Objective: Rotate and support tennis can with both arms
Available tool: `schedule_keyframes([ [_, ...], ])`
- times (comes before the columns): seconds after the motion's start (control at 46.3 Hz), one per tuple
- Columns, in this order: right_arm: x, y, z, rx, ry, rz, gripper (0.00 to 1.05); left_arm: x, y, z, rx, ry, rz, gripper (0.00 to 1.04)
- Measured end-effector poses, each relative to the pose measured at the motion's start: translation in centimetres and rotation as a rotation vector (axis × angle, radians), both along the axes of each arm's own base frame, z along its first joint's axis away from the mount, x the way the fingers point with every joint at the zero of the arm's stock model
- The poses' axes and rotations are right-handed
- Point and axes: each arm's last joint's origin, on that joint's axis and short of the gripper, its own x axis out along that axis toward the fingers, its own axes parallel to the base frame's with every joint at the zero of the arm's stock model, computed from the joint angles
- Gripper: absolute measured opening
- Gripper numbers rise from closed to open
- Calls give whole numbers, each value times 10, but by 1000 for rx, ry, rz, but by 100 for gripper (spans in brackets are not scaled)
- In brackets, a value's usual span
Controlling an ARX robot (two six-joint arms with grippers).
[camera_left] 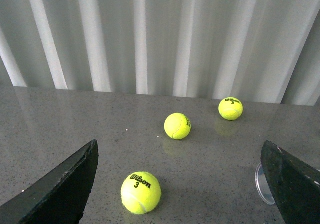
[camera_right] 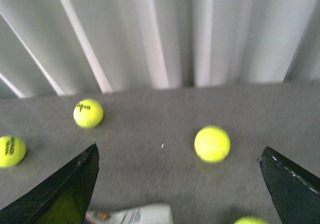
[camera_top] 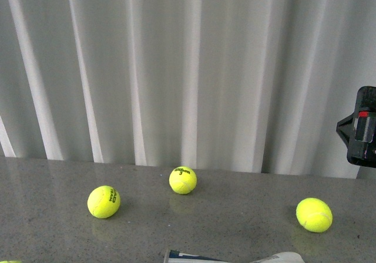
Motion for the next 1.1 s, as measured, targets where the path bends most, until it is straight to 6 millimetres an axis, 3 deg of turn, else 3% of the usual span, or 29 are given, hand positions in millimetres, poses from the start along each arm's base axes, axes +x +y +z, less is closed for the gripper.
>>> schedule_keyframes([
  [0.065,-9,-5,-10,-61,-146,6,80,0,0,0,0,0,1,98],
  [0.151,-22,-13,-15,-95,-215,4,68,0,0,0,0,-1,1,98],
  [0.303,-43,-27,-22,-125,-237,-11,43,0,0,0,0,-1,0,98],
  [0.411,-59,-35,-32,-136,-230,1,18,0,0,0,0,-1,0,98],
  [0.519,-69,-39,-36,-139,-232,1,3,0,0,0,0,-1,0,98],
  [0.821,-94,-56,-46,-141,-231,-2,3,0,0,0,0,-1,0,98],
  [1.102,-109,-57,-60,-141,-226,-5,3,0,0,0,0,-1,0,98],
])
